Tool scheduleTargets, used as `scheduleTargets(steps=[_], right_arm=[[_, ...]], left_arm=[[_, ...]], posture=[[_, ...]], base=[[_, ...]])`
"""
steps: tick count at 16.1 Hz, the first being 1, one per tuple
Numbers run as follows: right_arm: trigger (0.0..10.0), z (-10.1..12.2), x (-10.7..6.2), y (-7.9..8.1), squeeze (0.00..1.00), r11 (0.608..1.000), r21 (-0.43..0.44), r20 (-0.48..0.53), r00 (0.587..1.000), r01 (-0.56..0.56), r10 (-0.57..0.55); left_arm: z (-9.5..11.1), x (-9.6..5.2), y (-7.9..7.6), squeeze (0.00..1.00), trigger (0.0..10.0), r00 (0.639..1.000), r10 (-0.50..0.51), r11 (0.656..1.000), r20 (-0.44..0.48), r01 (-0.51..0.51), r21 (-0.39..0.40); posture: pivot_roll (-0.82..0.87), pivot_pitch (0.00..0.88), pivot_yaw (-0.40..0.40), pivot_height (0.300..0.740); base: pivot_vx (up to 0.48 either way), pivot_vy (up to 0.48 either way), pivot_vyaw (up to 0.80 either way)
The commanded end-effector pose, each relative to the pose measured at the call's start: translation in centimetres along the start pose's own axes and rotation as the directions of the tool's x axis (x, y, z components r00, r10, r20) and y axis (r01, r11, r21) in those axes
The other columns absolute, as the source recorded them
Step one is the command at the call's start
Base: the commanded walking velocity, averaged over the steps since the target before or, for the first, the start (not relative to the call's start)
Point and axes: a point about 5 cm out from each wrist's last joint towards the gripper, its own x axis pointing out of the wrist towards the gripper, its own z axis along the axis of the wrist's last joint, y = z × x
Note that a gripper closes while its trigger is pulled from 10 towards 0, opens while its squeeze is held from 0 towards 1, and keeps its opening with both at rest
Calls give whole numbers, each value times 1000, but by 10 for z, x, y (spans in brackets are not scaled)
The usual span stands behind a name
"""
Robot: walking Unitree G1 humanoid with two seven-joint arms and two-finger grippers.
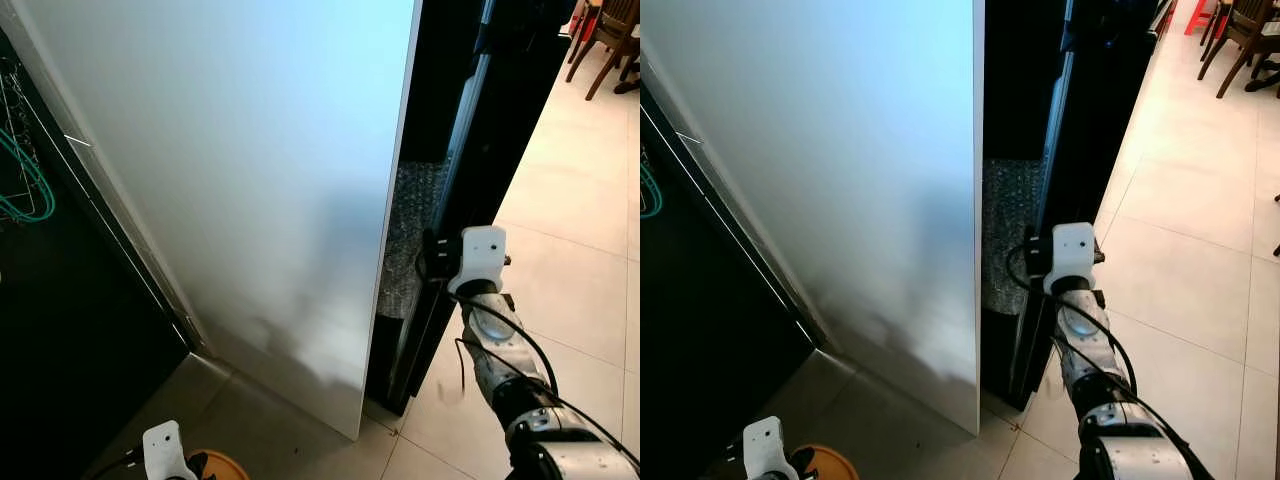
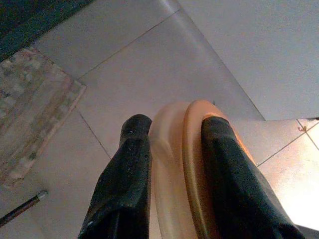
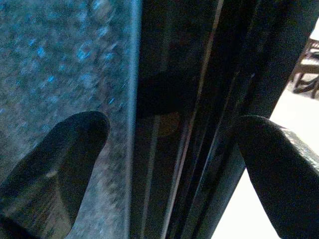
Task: Restocking fridge
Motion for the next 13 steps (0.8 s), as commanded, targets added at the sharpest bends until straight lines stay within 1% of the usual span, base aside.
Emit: scheduleTargets(steps=[1,2,6,8,9,10,11,12,13], right_arm=[[10000,5,5,-1,0,1000,4,3,1000,20,-20],[10000,7,6,-6,0,999,8,4,999,40,-40],[10000,8,8,-11,0,999,0,-10,999,40,-40],[10000,-2,1,-13,0,1000,-7,-35,999,10,-10],[10000,-21,-9,-15,0,999,-31,-111,994,-25,22],[10000,-32,-15,-16,0,998,-46,-172,985,-40,31],[10000,-74,-39,-26,0,994,-102,-402,916,-37,-7],[10000,-107,-68,-40,0,993,-118,-560,825,11,-75],[10000,-121,-84,-44,0,994,-106,-611,786,32,-91]], left_arm=[[-6,-1,4,0,10000,1000,13,1000,-15,-13,2],[-8,-2,6,0,10000,1000,15,1000,-21,-15,0],[-11,-3,8,0,10000,999,19,1000,-33,-19,3],[-14,-3,9,0,10000,999,19,1000,-40,-19,1],[-15,-4,10,0,10000,999,20,1000,-44,-20,-1],[-16,-4,10,0,10000,999,21,1000,-46,-21,-1],[-18,-4,12,0,10000,998,22,1000,-55,-22,6],[-20,-5,12,0,10000,998,23,1000,-65,-22,14],[-20,-5,12,0,10000,997,25,1000,-67,-24,20]], posture=[[-123,0,38,740],[-123,0,38,740],[-128,0,37,740],[-121,0,33,740],[-125,0,34,740],[-136,0,37,740],[-149,0,41,740],[-151,0,44,740],[-155,0,45,740]], base=[[0,0,0],[0,0,0],[0,0,0],[0,0,0],[0,0,0],[0,0,0],[0,0,0],[0,0,0],[0,0,0]])
